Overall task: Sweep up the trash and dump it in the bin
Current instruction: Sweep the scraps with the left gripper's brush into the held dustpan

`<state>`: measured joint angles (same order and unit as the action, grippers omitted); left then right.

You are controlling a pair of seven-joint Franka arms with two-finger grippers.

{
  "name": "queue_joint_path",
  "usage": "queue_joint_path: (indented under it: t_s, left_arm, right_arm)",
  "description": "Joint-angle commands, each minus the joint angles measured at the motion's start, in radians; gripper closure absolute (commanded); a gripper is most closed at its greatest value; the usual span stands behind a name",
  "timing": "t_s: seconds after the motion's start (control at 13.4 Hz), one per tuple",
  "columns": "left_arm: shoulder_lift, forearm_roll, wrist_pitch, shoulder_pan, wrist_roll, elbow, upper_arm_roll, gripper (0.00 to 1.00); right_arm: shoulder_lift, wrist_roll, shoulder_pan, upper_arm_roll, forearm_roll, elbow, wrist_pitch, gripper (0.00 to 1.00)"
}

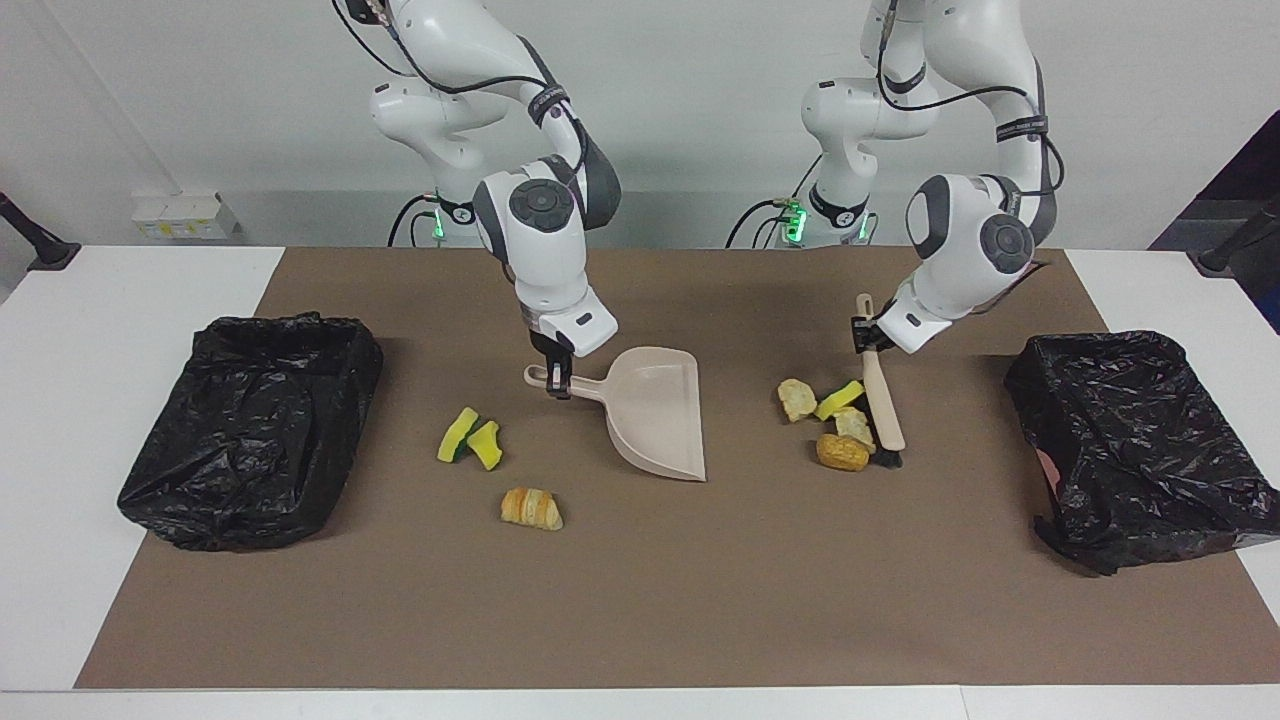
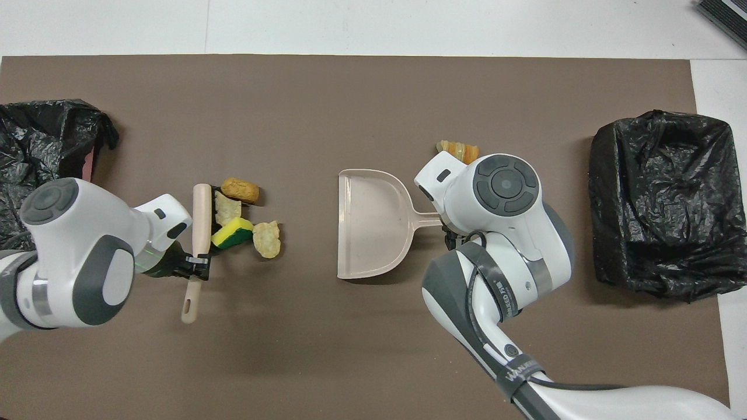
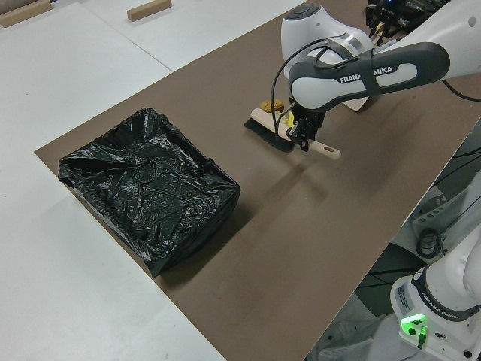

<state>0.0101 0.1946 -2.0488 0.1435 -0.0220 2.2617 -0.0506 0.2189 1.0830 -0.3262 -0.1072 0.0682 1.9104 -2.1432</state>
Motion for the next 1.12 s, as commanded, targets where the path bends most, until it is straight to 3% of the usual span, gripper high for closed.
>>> queue_joint_path:
  t_s: [0.0, 0.3, 0.52, 0.75, 1.05]
  left_arm:
    - [-0.022, 0.043, -0.063, 0.123, -0.119, 0.039, 0.012, 1.0]
    - [-0.006, 0.138, -0.138, 0.305, -0.257, 0.039, 0.012, 1.0]
    - [-0.001, 0.225, -0.165, 0.381, -0.272, 0.022, 0.012, 1.0]
    - [0.005, 0.292, -0.146, 0.395, -0.276, -0.031, 0.011, 1.0]
    - [-0.103, 0.275, 0.128, 0.259, -0.299, -0.122, 0.025, 1.0]
  right_arm:
    - [0.004, -0.037, -0.013, -0.003, 0.007, 0.021, -0.046, 1.0]
    - [0.031, -0.086, -0.039, -0.003, 0.007, 0.019, -0.064, 1.0]
    - [0.039, -0.107, -0.042, -0.003, 0.007, 0.019, -0.086, 1.0]
    - [0.039, -0.109, -0.045, -0.003, 0.007, 0.019, -0.086, 1.0]
    - [0.039, -0.109, -0.045, -0.003, 0.007, 0.019, -0.084, 1.0]
